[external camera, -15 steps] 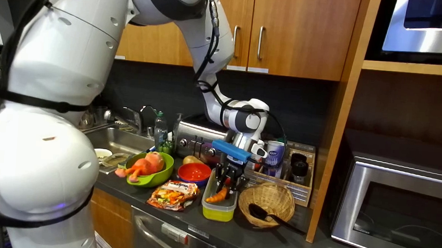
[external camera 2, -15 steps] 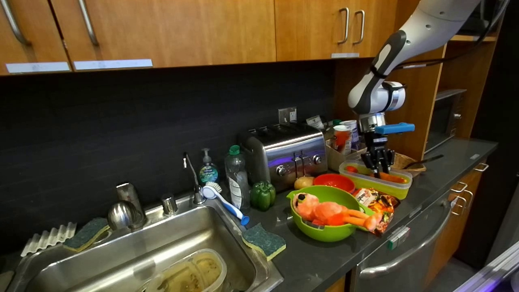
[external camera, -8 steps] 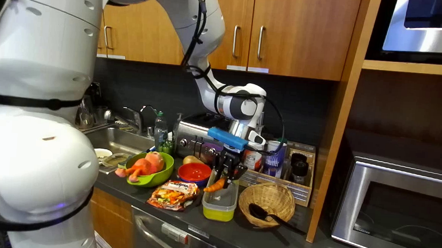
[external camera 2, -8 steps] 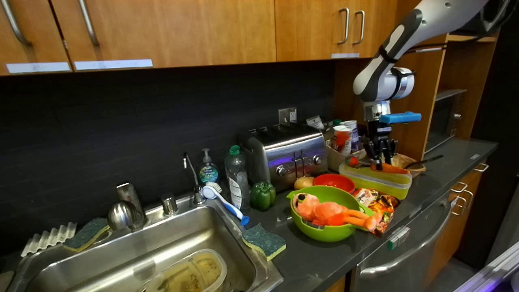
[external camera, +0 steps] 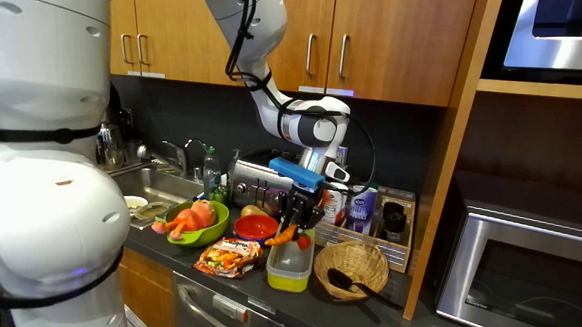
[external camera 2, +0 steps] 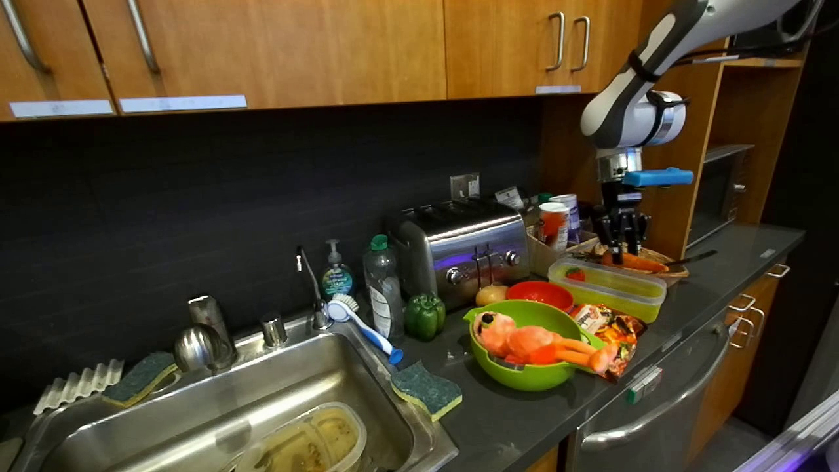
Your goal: Put the carrot in the basket.
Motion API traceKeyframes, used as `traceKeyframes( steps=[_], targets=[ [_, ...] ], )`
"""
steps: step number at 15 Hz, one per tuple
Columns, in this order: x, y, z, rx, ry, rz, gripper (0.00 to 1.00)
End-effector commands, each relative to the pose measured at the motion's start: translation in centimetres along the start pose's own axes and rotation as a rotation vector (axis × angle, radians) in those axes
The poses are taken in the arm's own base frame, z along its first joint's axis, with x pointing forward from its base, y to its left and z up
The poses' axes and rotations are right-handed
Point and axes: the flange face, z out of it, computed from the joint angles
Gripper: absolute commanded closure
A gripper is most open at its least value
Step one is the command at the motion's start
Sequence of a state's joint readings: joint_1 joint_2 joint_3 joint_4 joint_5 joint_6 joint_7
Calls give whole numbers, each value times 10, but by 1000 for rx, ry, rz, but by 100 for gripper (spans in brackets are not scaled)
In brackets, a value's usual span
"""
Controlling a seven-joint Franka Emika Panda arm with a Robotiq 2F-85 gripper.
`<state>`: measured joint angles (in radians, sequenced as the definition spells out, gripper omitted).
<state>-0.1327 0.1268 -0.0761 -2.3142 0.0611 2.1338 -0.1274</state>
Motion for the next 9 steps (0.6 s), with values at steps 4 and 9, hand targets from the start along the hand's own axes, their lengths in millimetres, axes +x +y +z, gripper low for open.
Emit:
traceKeyframes(
  steps=[4, 9],
  targets=[
    [-16, 2, -8, 16, 9, 6, 86],
    [-21, 15, -24, 45, 50, 35, 86]
  ],
)
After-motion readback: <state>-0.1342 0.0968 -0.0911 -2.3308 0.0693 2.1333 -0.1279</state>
